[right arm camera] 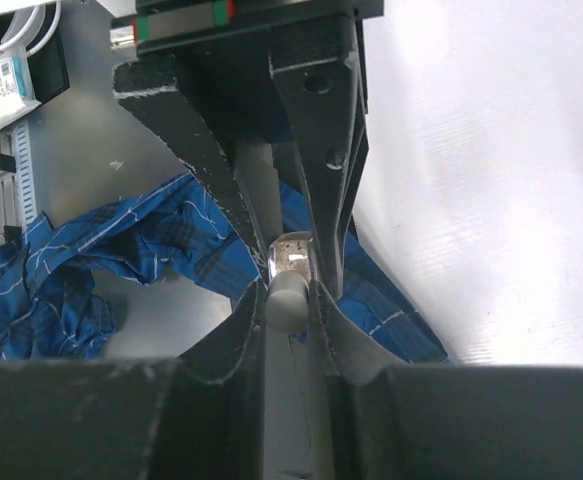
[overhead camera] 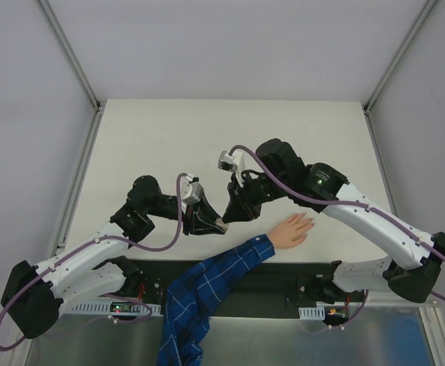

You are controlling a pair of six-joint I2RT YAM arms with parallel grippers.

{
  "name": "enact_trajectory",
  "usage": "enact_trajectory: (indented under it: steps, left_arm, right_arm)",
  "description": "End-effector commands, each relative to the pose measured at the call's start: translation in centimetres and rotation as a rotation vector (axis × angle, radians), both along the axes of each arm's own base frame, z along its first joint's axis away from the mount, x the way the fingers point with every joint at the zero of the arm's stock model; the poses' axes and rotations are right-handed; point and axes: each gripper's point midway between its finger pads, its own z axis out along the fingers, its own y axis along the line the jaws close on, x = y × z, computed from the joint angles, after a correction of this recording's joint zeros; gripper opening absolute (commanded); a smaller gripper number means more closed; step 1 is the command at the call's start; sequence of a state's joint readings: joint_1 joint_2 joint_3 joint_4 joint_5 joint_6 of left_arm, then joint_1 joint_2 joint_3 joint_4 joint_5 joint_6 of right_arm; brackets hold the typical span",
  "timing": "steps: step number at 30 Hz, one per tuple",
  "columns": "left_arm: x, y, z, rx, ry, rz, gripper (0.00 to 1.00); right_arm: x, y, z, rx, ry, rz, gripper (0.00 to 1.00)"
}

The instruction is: Paint the nails

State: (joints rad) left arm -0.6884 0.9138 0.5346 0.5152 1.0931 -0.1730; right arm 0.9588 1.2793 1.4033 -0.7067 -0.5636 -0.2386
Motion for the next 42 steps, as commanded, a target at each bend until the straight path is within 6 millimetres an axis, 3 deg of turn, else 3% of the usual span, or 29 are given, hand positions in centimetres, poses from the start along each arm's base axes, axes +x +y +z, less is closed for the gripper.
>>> enact_trajectory:
  steps: [1, 8, 11, 12, 15, 16, 17, 19, 20, 23, 26, 29, 30, 33, 39, 41, 42]
  left_arm:
    - [0.3, 0.0, 3.2, -0.103, -0.141, 0.033, 0.00]
    - [4.3, 0.6, 3.1, -0.085, -0.184, 0.308, 0.00]
    - [6.1, 1.2, 2.9, -0.060, -0.201, 0.421, 0.00]
    - [6.4, 1.3, 2.8, -0.054, -0.208, 0.441, 0.00]
    - [7.9, 1.9, 2.4, -0.017, -0.234, 0.525, 0.00]
    - [8.1, 2.0, 2.3, -0.013, -0.239, 0.538, 0.00]
    - [8.4, 2.2, 2.4, -0.011, -0.246, 0.558, 0.00]
    - [8.4, 2.4, 2.4, -0.011, -0.250, 0.569, 0.00]
    - [8.4, 2.5, 2.4, -0.015, -0.253, 0.572, 0.00]
    - [8.2, 2.4, 2.5, -0.021, -0.253, 0.565, 0.00]
    - [7.9, 2.2, 2.5, -0.022, -0.247, 0.536, 0.00]
    - [7.3, 1.9, 2.4, -0.020, -0.242, 0.499, 0.00]
    - [7.1, 1.8, 2.4, -0.022, -0.241, 0.484, 0.00]
    - [6.4, 1.4, 2.1, -0.008, -0.232, 0.427, 0.00]
    - [5.7, 1.0, 2.0, 0.009, -0.212, 0.371, 0.00]
    - [4.4, 0.7, 2.1, -0.002, -0.207, 0.291, 0.00]
    - [3.8, 0.6, 2.3, -0.008, -0.200, 0.256, 0.00]
  right_arm:
    - [0.3, 0.4, 0.4, 0.047, -0.009, -0.019, 0.04]
    - [0.7, 1.2, -1.7, 0.032, 0.033, -0.129, 0.01]
    - [1.6, 1.4, -2.6, -0.012, -0.002, -0.269, 0.01]
    - [3.5, 1.1, -3.1, -0.043, -0.036, -0.418, 0.01]
    - [4.8, 0.9, -5.2, -0.094, 0.061, -0.833, 0.01]
    - [4.6, 1.9, -5.4, -0.054, 0.138, -0.930, 0.01]
    - [3.3, 2.5, -6.3, -0.048, 0.130, -0.947, 0.01]
    - [3.7, 3.1, -6.4, 0.000, 0.120, -1.027, 0.01]
    - [3.6, 3.4, -7.1, -0.018, 0.130, -1.035, 0.01]
    - [3.5, 3.7, -6.8, -0.037, 0.087, -1.019, 0.01]
    - [3.5, 4.1, -5.4, -0.038, 0.049, -0.974, 0.05]
    - [3.6, 3.7, -4.0, -0.030, 0.012, -0.943, 0.25]
    - [3.5, 3.4, -3.3, -0.026, -0.020, -0.902, 0.37]
    - [3.6, 2.3, -1.6, -0.023, -0.074, -0.834, 0.59]
    - [2.1, 0.5, 1.0, -0.016, -0.117, -0.569, 0.77]
    - [2.0, -0.3, 1.5, -0.002, -0.146, -0.485, 0.80]
    - [0.3, 0.2, 1.6, 0.021, -0.103, -0.357, 0.80]
